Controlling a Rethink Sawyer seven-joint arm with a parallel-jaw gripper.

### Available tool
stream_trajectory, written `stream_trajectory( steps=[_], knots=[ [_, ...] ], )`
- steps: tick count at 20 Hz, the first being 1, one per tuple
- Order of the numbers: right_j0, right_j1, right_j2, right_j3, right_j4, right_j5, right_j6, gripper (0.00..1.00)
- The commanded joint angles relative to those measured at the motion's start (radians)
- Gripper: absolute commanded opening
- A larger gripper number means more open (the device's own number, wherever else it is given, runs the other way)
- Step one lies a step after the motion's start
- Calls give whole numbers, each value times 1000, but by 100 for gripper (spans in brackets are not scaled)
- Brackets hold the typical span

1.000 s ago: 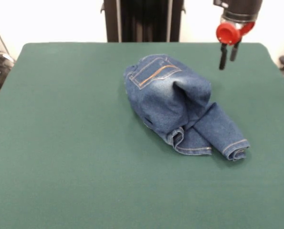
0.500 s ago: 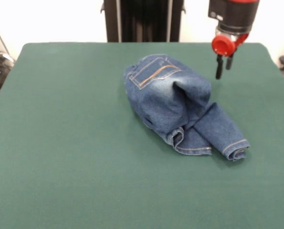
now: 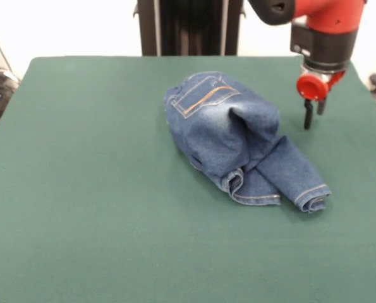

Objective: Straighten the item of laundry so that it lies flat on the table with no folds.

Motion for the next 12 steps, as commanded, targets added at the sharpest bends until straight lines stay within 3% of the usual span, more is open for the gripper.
stream_trajectory(
  steps=[1,12],
  knots=[
    [5,31,113,-113,-23,121,-114,100],
    [-20,-56,144,-149,26,307,-136,100]
  ],
)
